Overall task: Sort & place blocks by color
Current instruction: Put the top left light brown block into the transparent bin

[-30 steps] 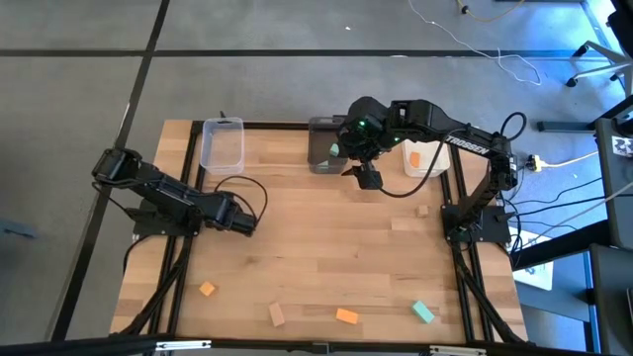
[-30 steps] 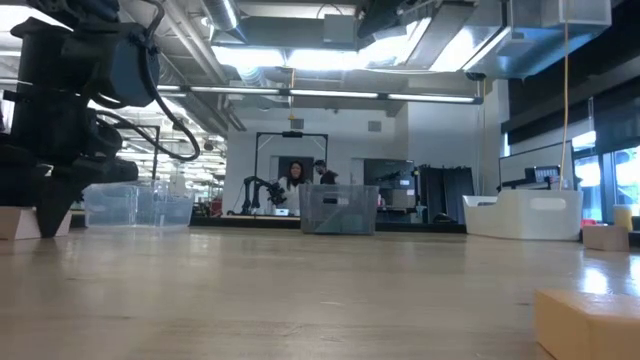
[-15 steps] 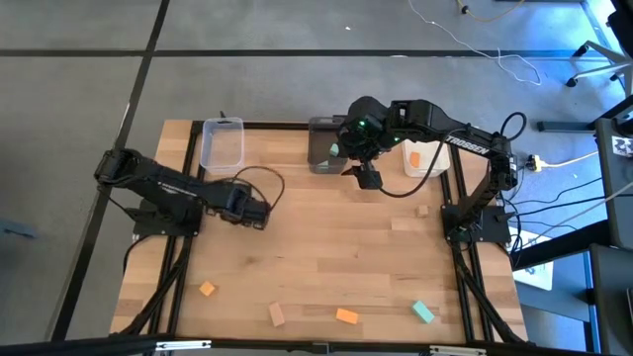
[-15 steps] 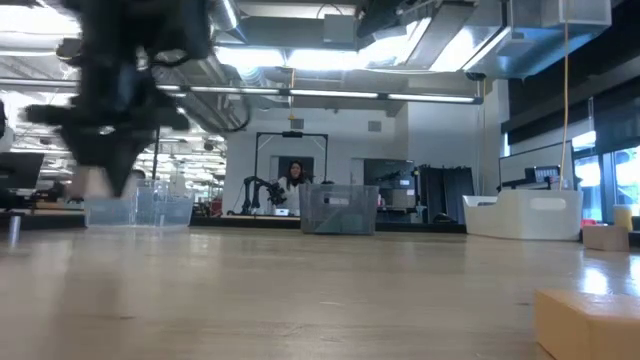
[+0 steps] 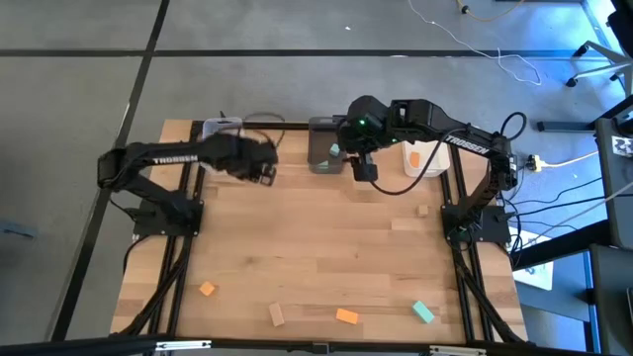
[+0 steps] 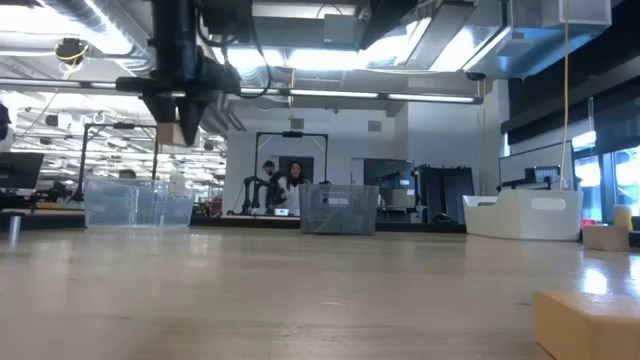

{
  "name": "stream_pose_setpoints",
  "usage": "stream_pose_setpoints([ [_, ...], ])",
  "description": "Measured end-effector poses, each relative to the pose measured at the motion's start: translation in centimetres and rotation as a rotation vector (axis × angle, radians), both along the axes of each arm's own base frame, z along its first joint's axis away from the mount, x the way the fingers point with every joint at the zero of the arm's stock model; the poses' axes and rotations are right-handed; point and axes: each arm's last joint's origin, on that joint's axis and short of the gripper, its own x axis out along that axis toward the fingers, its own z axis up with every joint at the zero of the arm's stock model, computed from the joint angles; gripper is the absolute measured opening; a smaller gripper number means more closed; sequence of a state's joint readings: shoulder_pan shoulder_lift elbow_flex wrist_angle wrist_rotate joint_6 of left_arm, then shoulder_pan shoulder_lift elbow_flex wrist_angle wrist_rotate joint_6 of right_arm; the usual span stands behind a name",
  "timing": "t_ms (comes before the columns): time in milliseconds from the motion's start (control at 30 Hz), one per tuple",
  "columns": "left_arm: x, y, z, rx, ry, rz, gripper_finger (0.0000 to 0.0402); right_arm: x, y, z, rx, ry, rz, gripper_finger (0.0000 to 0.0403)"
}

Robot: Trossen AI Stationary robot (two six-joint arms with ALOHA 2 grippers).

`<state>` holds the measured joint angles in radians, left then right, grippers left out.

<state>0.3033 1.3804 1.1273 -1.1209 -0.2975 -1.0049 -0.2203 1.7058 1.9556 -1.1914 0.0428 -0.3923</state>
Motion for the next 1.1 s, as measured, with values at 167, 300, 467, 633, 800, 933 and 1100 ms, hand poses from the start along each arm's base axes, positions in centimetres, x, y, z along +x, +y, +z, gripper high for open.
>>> stream_pose_setpoints([
  [167, -1.8, 4.1, 0.5, 0.001, 0.022, 0.075, 0.0123, 0.1, 0.0, 0.1, -0.004, -0.015, 0.000, 0.0245],
  [300, -3.7, 6.7, -0.3, -0.019, 0.049, 0.155, 0.0123, 0.2, 0.0, 0.1, -0.005, -0.021, 0.000, 0.0245],
  [467, -5.5, 9.0, -1.2, -0.012, 0.034, 0.272, 0.0123, 0.2, 0.0, 0.1, -0.008, -0.021, 0.004, 0.0245],
  [633, -6.4, 10.1, -3.1, -0.006, -0.018, 0.324, 0.0123, 0.2, 0.0, 0.1, -0.009, -0.022, 0.005, 0.0245],
  [800, -7.1, 10.5, -5.8, 0.024, -0.043, 0.361, 0.0123, 0.3, -0.1, 0.2, -0.011, -0.034, 0.005, 0.0245],
  [933, -8.1, 10.6, -7.5, 0.021, -0.043, 0.394, 0.0123, 0.4, -0.1, 0.3, -0.014, -0.052, 0.005, 0.0245],
  [1100, -8.9, 10.6, -8.9, 0.007, -0.050, 0.378, 0.0123, 0.6, -0.1, 0.5, -0.021, -0.082, 0.005, 0.0245],
])
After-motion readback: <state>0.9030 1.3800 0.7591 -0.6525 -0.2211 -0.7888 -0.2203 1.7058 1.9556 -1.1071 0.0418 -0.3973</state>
